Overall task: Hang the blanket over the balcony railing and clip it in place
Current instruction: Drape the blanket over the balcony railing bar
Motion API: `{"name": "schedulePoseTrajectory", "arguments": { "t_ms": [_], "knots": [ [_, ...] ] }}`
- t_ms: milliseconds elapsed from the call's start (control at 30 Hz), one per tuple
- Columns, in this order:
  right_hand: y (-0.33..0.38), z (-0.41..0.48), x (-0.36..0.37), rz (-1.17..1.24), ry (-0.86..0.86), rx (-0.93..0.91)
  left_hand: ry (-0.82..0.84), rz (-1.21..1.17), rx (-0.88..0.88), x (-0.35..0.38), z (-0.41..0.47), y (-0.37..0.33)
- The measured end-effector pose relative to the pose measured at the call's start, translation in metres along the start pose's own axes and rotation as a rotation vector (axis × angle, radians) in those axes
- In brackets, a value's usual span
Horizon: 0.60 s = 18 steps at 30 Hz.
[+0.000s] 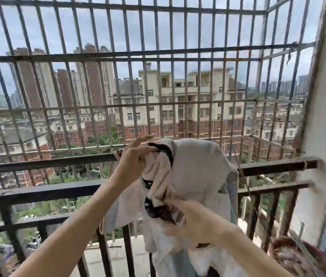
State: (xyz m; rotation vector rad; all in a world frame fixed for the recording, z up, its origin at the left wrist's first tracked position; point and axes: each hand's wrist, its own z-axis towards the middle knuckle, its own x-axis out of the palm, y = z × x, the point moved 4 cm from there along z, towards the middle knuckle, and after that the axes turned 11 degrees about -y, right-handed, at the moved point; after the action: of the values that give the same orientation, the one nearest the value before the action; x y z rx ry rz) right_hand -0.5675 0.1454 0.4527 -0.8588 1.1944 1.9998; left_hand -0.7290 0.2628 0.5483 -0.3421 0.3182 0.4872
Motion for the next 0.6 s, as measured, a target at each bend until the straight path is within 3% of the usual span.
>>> {"name": "schedulePoseTrajectory", "arguments": {
  "t_ms": [67, 133, 200, 233, 300, 433, 600],
  "knots": [
    [-0.008, 0.006, -0.019, 0.065, -0.135, -0.028, 0.028, 0.072, 0.104, -0.003, -0.004, 0.002],
    [-0.010, 0.015, -0.055, 0.059, -0.506, -0.089, 0.039, 0.145, 0.232, -0.007, -0.010, 0.002],
    [-0.009, 0.026, -0.081, -0.064, -0.759, -0.080, 0.042, 0.200, 0.302, -0.012, -0.019, 0.004],
    [-0.010, 0.033, -0.087, -0.176, -0.804, -0.044, 0.046, 0.220, 0.316, -0.014, -0.023, 0.006],
    [-0.015, 0.049, -0.085, -0.358, -0.775, 0.051, 0.074, 0.239, 0.325, -0.019, -0.037, 0.009],
    [-0.024, 0.063, -0.064, -0.441, -0.725, 0.179, 0.179, 0.352, 0.297, -0.025, -0.073, 0.018],
    [-0.031, 0.064, -0.046, -0.267, -0.792, 0.186, 0.227, 0.364, 0.189, -0.024, -0.115, 0.021]
  ]
}}
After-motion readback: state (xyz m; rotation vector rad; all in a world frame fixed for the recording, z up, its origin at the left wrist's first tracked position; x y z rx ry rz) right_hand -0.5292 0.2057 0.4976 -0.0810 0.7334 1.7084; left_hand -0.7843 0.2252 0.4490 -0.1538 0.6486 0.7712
